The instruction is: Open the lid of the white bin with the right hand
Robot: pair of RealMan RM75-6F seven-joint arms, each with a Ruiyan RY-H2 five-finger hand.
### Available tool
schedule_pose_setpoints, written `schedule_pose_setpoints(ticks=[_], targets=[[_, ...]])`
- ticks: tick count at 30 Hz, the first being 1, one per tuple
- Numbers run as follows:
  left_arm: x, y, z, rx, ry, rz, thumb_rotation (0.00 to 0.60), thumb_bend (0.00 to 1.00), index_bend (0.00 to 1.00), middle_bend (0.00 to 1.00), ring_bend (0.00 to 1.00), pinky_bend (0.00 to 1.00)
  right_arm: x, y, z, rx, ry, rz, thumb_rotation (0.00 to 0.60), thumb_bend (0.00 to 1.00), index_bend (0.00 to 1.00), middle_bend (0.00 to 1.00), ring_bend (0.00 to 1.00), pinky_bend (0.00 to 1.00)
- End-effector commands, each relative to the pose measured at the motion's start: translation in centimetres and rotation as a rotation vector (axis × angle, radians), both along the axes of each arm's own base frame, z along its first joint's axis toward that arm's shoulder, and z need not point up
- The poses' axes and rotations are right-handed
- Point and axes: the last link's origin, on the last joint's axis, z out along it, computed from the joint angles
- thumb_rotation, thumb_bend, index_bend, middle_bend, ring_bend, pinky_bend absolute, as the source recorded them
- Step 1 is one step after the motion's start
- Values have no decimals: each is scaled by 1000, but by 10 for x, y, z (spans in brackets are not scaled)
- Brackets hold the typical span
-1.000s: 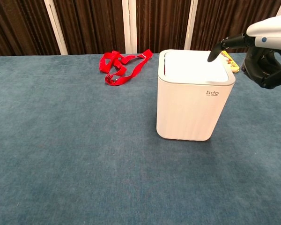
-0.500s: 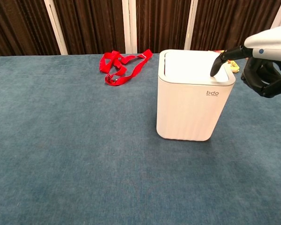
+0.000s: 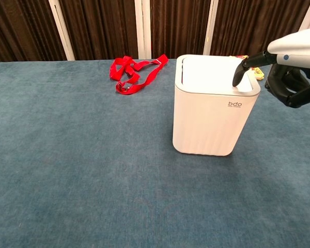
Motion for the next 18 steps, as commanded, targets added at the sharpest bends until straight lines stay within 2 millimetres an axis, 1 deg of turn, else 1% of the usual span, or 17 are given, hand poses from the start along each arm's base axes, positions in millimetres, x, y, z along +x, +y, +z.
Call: schedule_pose_setpoints(ticks=[1,2,4,7,9,11,12,14,15,17,18], targets=[[0,0,0,0,1,1,600,121,107,21,0,0,1,0,2,-12,-15,-3,600,859,248,784,756,647],[0,0,0,-1,0,1,600,121,107,21,0,0,2,-1,5,-25,-33,-9,600,859,191,784,756,647],[0,0,0,-1,0,3,600,121,107,21,0,0,3,-2,11,-57,-83,-23,600,858,138,784,756,647],[0,0,1,2,-1,5,600,121,106,21,0,0,0,-5,23,-121,-167,-48,600,858,116,766,745,647],[0,0,1,2,-1,6,600,121,106,21,0,0,-5,-6,31,-161,-213,-71,600,851,116,704,712,643],[0,0,0,1,0,6,600,121,106,20,0,0,-14,-6,38,-189,-230,-99,600,805,116,581,671,617],[0,0,0,0,0,7,600,121,106,21,0,0,-17,-5,40,-195,-230,-106,600,785,116,542,658,600],[0,0,0,-1,1,8,600,121,106,21,0,0,-26,-5,45,-216,-218,-128,600,712,114,448,603,549],[0,0,-1,-1,2,8,600,121,106,21,0,0,-30,-5,47,-224,-212,-137,600,688,113,420,578,532],[0,0,-1,-1,3,8,600,121,106,20,0,0,-39,-3,51,-243,-195,-157,600,603,111,341,497,470],[1,0,-1,-1,4,8,600,121,106,20,0,0,-45,-2,53,-255,-186,-168,600,577,110,316,468,446]])
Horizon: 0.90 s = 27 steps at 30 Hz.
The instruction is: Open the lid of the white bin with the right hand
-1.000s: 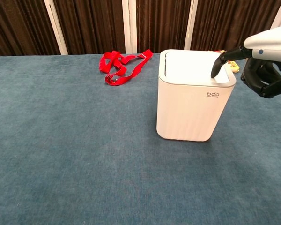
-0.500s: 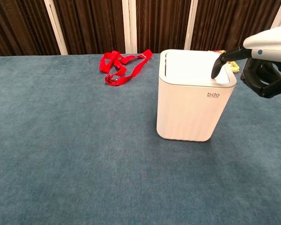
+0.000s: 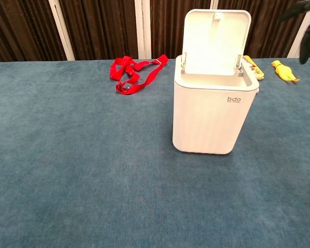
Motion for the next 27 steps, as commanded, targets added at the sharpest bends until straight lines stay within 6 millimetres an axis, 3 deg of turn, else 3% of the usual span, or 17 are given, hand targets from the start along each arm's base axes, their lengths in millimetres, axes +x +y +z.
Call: schedule_pose_setpoints(ticks=[1,7,18,27], targets=[[0,0,0,0,1,0,600,121,106,20,0,0,-14,4,5,-26,21,-33,600,544,108,278,421,414],[0,1,0,4,1,-2,600,121,105,20,0,0,-46,26,7,-70,56,-84,600,428,93,140,246,311],[2,-3,-4,-38,3,2,600,121,103,20,0,0,-108,69,3,-205,146,-72,600,317,92,121,191,240],[7,-7,-8,-141,-23,-29,600,121,102,20,0,0,-129,83,-5,-239,136,-64,600,317,92,121,191,216]])
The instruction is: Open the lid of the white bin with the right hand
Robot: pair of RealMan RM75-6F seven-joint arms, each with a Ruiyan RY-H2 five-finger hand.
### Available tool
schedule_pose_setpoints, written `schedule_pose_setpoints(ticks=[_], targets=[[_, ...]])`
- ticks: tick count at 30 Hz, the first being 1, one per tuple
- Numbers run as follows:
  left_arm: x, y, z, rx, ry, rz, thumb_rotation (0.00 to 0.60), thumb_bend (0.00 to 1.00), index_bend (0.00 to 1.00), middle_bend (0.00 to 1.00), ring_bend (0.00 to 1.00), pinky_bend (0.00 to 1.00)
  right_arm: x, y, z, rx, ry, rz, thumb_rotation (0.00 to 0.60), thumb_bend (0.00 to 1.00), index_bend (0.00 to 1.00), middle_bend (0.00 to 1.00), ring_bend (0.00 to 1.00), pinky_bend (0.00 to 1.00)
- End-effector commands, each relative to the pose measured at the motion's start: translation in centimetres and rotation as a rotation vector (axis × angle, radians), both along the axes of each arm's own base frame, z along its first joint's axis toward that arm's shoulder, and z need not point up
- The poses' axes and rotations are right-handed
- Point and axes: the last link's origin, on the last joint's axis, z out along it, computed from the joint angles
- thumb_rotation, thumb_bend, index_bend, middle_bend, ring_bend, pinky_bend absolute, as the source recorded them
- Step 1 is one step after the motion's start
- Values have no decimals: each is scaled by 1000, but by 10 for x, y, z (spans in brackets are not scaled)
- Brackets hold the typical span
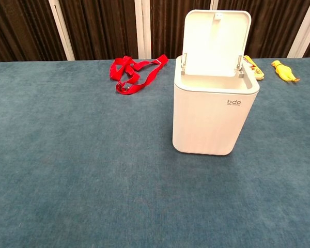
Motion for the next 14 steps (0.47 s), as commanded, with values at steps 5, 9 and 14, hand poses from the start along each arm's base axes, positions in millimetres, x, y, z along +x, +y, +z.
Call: schedule_pose_setpoints(ticks=[5,9,14], targets=[[-4,2,5,50,28,41,600,121,103,20,0,0,-11,6,-5,6,-4,-19,600,317,92,121,184,204],[-6,3,6,71,36,53,600,121,103,20,0,0,-11,7,-4,7,-12,-21,600,317,91,121,184,204],[-7,4,5,62,38,58,600,121,103,23,0,0,-12,8,0,-8,-16,-30,600,317,92,121,184,203]])
